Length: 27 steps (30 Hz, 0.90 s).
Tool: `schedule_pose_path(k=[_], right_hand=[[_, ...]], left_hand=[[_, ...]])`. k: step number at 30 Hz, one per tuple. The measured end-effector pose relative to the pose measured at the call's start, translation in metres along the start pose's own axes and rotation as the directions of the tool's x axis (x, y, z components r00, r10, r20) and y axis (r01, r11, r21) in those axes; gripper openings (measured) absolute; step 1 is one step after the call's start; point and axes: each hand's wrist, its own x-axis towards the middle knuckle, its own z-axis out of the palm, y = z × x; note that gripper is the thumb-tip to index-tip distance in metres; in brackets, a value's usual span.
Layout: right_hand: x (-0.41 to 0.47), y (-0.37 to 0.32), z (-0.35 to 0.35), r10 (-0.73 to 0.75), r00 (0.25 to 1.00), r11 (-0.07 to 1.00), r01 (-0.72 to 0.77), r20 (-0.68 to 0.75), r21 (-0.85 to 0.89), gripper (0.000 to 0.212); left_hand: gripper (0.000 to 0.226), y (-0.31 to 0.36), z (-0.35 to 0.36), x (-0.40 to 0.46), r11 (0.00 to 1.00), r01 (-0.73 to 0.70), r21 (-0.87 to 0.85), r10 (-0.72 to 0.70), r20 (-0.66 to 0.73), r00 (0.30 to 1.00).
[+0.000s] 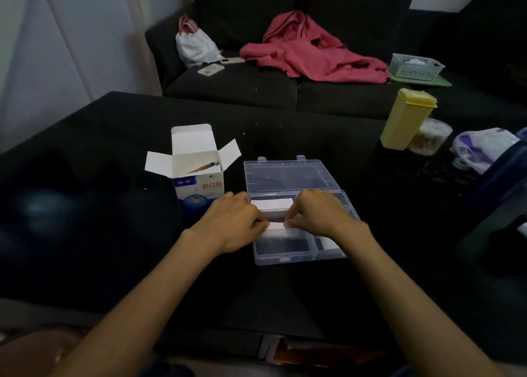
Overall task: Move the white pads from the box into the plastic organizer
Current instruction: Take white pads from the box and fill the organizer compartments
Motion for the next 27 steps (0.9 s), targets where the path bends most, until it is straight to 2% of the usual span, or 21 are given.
schedule_pose_path(k=[3, 8, 11, 14, 18, 27], right_hand=[[0.002, -0.002, 0.001, 0.015, 1.000, 1.000, -0.015, 0.011, 0.016, 0.023], [0.002, -0.002, -0.003, 0.062, 0.998, 0.998, -0.061, -0.006, 0.034, 0.020], [0.004, 0.001, -0.012, 0.178, 0.984, 0.980, -0.174, -0.025, 0.100, 0.016], [0.006, 0.006, -0.019, 0.293, 0.956, 0.946, -0.295, 0.037, 0.134, 0.020], [0.005, 0.002, -0.012, 0.334, 0.934, 0.935, -0.345, 0.127, 0.081, 0.027], [0.004, 0.000, -0.005, 0.368, 0.930, 0.922, -0.365, 0.000, 0.129, 0.023]], left_hand=[[0.039, -0.002, -0.003, 0.000, 1.000, -0.020, -0.013, 0.019, -0.018, 1.000], [0.053, -0.003, -0.004, -0.001, 0.999, -0.017, 0.030, 0.015, 0.060, 0.998], [0.048, -0.005, -0.004, -0.001, 0.999, -0.031, 0.027, 0.029, 0.052, 0.998], [0.044, -0.005, -0.004, -0.002, 0.999, -0.036, 0.012, 0.036, 0.030, 0.999], [0.038, -0.002, -0.004, -0.001, 0.999, -0.017, 0.030, 0.017, -0.012, 1.000], [0.037, 0.008, 0.000, 0.007, 0.999, 0.034, 0.035, -0.030, -0.103, 0.994]])
